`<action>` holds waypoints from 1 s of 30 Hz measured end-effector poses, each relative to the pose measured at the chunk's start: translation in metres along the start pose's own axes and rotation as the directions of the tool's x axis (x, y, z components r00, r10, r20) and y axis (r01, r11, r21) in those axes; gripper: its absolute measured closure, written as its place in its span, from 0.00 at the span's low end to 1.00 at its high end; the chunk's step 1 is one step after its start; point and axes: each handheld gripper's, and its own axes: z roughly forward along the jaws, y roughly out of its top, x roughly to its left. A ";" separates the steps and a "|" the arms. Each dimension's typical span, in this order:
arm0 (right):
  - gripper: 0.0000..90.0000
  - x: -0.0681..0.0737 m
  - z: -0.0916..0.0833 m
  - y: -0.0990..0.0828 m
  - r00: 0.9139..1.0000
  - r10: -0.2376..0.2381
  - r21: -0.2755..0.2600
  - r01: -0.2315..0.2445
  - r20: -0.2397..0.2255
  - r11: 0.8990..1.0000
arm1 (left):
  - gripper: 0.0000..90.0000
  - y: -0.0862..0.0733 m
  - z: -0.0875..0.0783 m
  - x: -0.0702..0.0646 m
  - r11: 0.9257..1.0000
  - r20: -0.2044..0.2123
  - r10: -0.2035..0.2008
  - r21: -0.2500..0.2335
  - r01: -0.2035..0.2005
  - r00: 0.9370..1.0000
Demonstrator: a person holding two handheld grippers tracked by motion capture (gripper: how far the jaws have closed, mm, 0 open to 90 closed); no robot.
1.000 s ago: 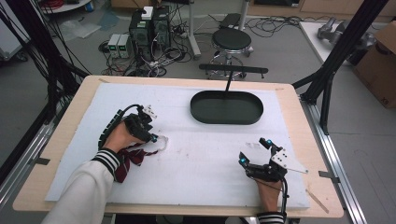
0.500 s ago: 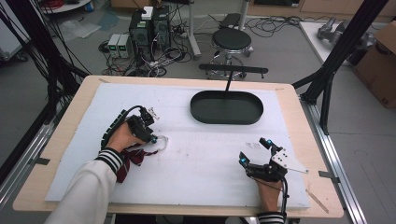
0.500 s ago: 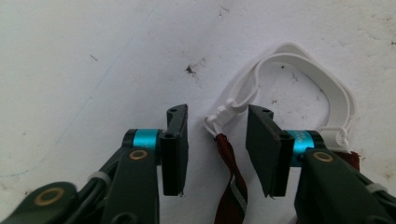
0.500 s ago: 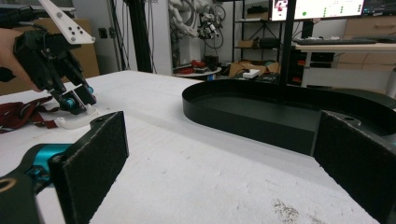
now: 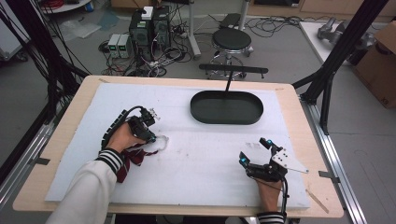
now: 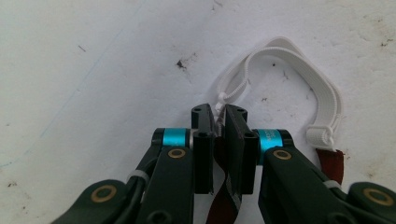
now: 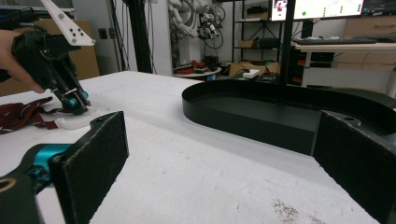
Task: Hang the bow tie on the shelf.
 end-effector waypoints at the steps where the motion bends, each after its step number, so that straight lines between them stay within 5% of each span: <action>1: 0.03 0.000 0.000 0.000 1.000 0.000 0.000 0.000 0.000 1.000 | 0.91 0.000 0.000 0.000 1.000 -0.003 -0.004 -0.003 0.004 1.000; 13: 0.03 0.001 0.000 0.000 1.000 0.000 0.003 0.000 0.000 1.000 | 0.93 -0.002 -0.012 -0.002 0.997 -0.021 0.002 -0.083 -0.004 1.000; 19: 0.03 0.001 0.000 0.000 1.000 0.001 0.001 -0.001 0.000 1.000 | 0.93 -0.005 -0.023 0.000 0.986 -0.024 -0.010 -0.167 0.006 1.000; 27: 0.03 0.001 0.000 0.000 1.000 -0.002 0.003 0.002 0.001 1.000 | 0.93 -0.006 -0.041 0.000 0.944 -0.043 -0.015 -0.329 0.000 0.999; 29: 0.03 0.001 0.000 0.000 1.000 0.000 0.002 0.000 0.000 1.000 | 0.93 -0.006 -0.047 0.000 0.922 -0.053 -0.026 -0.387 0.004 0.998; 30: 0.03 0.001 0.000 0.000 1.000 0.001 0.002 -0.001 0.000 1.000 | 0.93 -0.006 -0.047 0.000 0.922 -0.053 -0.026 -0.387 0.004 0.998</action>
